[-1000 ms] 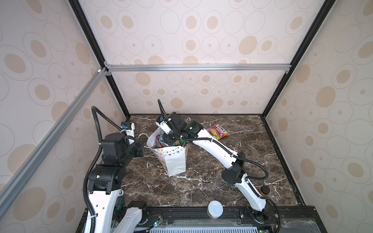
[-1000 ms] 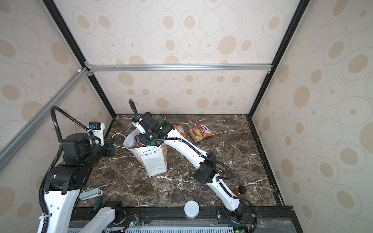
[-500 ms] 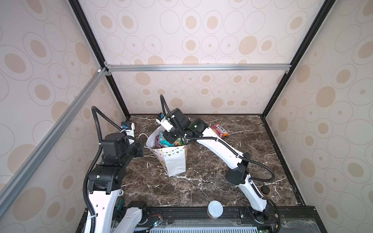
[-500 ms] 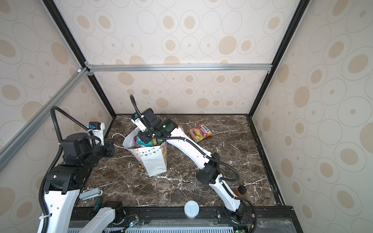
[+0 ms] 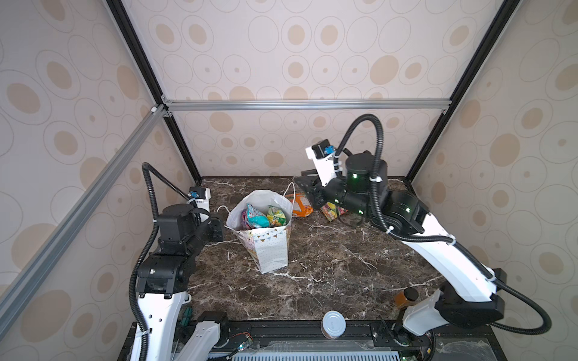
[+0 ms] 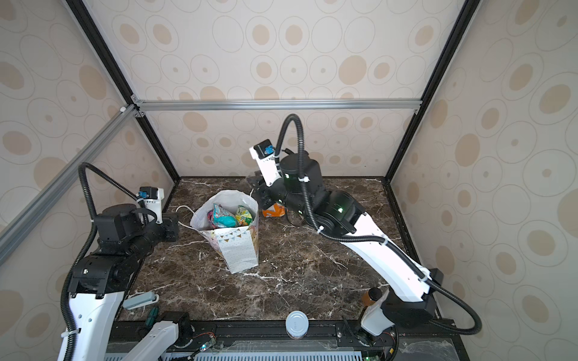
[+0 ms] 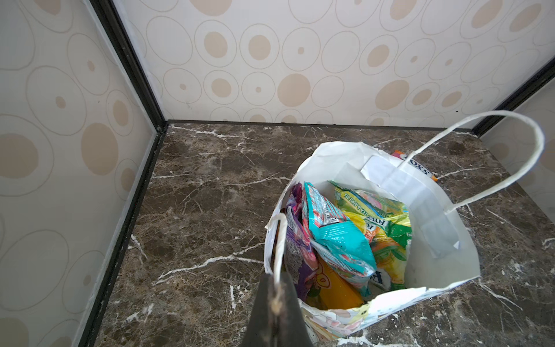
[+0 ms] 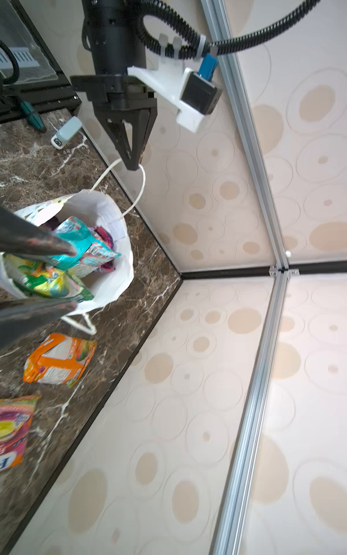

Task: Place the snacks into the paper bag
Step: 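Lift the right gripper out of the bag and move toward the pink packet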

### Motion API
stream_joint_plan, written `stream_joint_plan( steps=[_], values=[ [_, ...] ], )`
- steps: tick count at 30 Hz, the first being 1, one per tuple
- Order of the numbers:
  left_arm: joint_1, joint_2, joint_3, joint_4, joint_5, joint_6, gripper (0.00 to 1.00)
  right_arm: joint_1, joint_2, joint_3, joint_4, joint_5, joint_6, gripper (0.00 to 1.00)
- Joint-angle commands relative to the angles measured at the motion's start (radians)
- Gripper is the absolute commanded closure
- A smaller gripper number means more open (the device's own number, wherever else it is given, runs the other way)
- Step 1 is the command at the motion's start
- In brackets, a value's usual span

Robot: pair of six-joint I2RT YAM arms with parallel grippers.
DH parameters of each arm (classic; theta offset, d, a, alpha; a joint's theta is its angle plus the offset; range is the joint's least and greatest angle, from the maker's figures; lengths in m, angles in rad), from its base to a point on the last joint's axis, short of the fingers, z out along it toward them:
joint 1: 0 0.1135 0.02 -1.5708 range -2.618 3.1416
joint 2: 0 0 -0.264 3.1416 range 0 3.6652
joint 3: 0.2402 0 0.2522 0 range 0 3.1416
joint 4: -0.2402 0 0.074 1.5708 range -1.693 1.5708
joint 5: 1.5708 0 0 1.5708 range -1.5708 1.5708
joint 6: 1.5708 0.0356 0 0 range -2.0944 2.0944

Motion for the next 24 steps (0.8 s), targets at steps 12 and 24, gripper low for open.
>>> stream_joint_plan(
  steps=[12, 24],
  values=[
    [0.001, -0.001, 0.052, 0.042, 0.014, -0.033, 1.00, -0.324, -0.396, -0.663, -0.008, 0.034, 0.266, 0.64],
    [0.001, 0.013, 0.071, 0.027, 0.013, -0.030, 1.00, -0.362, -0.174, -0.770, 0.038, -0.006, 0.178, 0.45]
  ],
)
